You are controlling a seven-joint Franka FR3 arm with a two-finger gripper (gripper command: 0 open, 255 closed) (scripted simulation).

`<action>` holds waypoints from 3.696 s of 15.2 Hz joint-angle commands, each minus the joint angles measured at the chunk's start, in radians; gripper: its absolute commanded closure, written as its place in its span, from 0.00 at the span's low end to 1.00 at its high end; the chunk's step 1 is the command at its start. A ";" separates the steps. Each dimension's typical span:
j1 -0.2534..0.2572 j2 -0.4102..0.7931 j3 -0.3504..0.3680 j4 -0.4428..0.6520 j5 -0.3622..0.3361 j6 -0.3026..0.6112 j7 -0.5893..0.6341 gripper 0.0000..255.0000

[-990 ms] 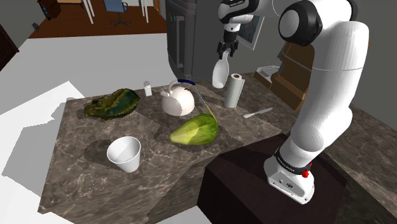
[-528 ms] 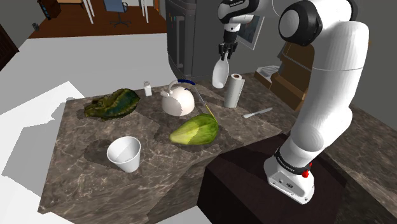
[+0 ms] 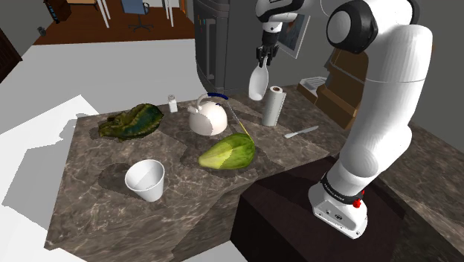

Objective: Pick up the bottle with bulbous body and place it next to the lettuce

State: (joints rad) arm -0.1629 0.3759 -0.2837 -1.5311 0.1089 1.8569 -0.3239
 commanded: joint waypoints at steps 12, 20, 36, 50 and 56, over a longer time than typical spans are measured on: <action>-0.007 -0.011 -0.004 0.163 -0.005 -0.172 0.007 1.00; -0.019 0.010 -0.006 0.302 -0.001 -0.291 0.008 1.00; -0.023 0.006 -0.008 0.508 0.001 -0.500 0.025 1.00; 0.133 -0.550 0.079 -0.039 -0.136 -0.490 0.226 1.00; 0.160 -0.720 0.146 -0.139 -0.145 -0.560 0.322 1.00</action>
State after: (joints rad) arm -0.0069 -0.3197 -0.1495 -1.6624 -0.0370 1.3140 -0.0192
